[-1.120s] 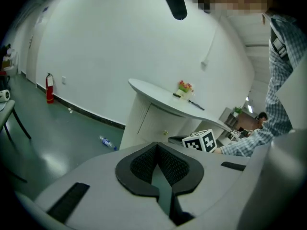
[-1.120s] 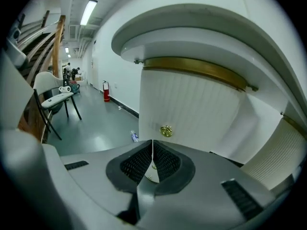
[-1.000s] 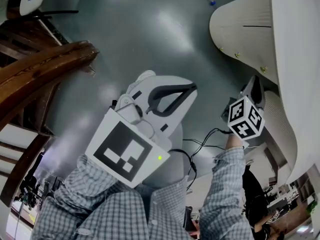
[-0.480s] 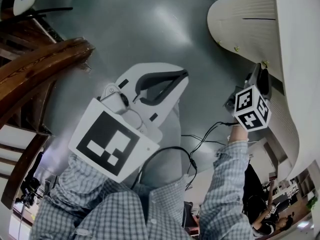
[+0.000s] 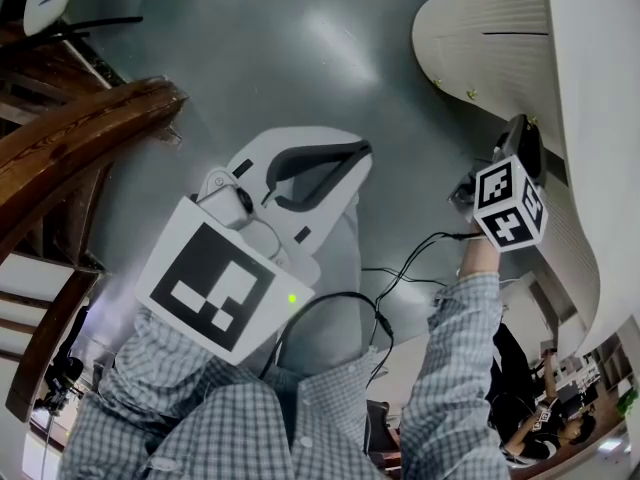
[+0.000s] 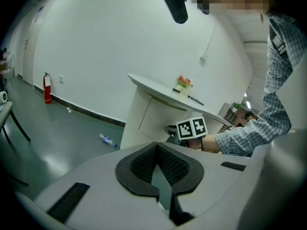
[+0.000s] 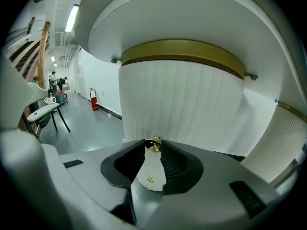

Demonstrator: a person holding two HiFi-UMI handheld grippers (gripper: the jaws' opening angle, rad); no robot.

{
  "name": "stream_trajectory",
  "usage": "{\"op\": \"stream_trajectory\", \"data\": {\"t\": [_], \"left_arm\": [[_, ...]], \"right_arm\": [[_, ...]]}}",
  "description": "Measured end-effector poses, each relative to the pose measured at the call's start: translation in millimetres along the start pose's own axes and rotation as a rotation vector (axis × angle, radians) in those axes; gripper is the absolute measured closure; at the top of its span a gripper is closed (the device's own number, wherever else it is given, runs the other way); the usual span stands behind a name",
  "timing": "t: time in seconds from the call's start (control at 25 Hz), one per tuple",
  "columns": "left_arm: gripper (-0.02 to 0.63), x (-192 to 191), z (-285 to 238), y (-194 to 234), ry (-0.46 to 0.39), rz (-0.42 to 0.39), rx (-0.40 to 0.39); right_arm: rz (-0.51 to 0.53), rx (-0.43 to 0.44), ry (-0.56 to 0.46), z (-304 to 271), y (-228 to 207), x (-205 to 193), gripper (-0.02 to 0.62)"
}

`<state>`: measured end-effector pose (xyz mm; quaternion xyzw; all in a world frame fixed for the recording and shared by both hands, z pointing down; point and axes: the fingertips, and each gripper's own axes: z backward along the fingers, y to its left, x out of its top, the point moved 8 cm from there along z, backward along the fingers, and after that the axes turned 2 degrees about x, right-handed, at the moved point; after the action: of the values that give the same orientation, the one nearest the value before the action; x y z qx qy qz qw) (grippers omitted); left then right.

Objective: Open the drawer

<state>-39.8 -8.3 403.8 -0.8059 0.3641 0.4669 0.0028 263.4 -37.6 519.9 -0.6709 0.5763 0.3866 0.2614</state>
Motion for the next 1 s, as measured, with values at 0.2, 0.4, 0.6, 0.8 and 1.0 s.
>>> {"op": "stream_trajectory", "data": {"t": [0.2, 0.4, 0.6, 0.8, 1.0], "left_arm": [[0.601, 1.7, -0.9, 0.3, -0.002, -0.009, -0.012], [0.601, 1.5, -0.2, 1.8, -0.007, -0.011, -0.014], [0.601, 4.6, -0.8, 1.0, -0.014, -0.019, -0.024], [0.601, 8.1, -0.9, 0.7, -0.014, -0.022, -0.034], [0.601, 8.8, -1.3, -0.3, -0.013, -0.025, -0.045]], "right_arm": [[0.002, -0.004, 0.009, 0.7, -0.4, 0.7, 0.497], [-0.018, -0.008, 0.028, -0.1, 2.5, 0.2, 0.497], [-0.015, -0.030, 0.031, -0.8, 5.5, -0.7, 0.497], [-0.009, -0.038, 0.032, -2.7, 7.4, 0.3, 0.497], [-0.010, -0.056, 0.034, -2.5, 7.8, 0.9, 0.497]]}}
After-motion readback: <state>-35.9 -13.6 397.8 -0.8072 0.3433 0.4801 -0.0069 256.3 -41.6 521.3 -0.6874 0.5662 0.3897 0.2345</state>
